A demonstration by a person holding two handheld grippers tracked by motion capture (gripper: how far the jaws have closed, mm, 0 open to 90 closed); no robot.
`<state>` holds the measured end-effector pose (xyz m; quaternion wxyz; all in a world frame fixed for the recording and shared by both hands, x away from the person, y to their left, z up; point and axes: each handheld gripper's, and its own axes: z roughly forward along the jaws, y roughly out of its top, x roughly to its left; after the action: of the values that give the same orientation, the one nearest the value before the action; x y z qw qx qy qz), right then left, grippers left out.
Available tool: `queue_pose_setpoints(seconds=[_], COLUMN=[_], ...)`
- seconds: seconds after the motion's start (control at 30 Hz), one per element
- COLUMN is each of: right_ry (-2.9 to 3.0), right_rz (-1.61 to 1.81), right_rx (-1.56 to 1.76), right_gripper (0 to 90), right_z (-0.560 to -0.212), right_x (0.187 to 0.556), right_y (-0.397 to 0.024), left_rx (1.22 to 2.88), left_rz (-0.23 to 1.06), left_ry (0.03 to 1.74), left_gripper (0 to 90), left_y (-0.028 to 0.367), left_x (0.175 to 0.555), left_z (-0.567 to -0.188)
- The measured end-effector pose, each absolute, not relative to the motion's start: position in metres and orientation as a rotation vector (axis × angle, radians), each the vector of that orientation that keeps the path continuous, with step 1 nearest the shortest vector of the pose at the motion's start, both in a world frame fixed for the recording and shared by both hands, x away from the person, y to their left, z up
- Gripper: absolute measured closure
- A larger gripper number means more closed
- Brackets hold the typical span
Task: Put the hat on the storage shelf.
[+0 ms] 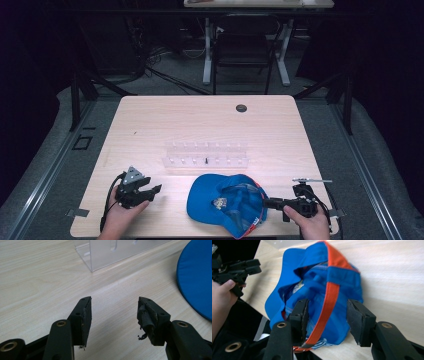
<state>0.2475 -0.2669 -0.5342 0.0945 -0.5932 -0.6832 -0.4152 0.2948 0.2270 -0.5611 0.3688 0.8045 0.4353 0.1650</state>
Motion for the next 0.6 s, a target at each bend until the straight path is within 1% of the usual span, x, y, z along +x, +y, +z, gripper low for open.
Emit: queue_pose_setpoints(seconds=[0.17,0.3,0.5,0.6], right_ry=[-2.000,-1.974,-1.934,-1.927], right_rz=[-1.204,-1.189,-1.198,-1.194], right_rx=[-1.743,-1.741,-1.710,-1.705], right_gripper=[53.3,58.4,61.2,64.0], right_z=[-0.541,-0.547,-0.549,-0.550], right_x=[0.246,0.245,0.245,0.246], right_y=[-0.265,-0.263,-0.260,-0.259], left_rx=[2.078,2.082,2.080,2.079], left_rz=[0.421,0.419,0.422,0.422], left_ry=[1.111,1.109,1.113,1.115], left_gripper=[46.4,46.5,46.5,46.5], left_y=[0.225,0.224,0.224,0.224], left_x=[0.294,0.294,0.294,0.294], left_z=[-0.562,-0.562,-0.562,-0.562])
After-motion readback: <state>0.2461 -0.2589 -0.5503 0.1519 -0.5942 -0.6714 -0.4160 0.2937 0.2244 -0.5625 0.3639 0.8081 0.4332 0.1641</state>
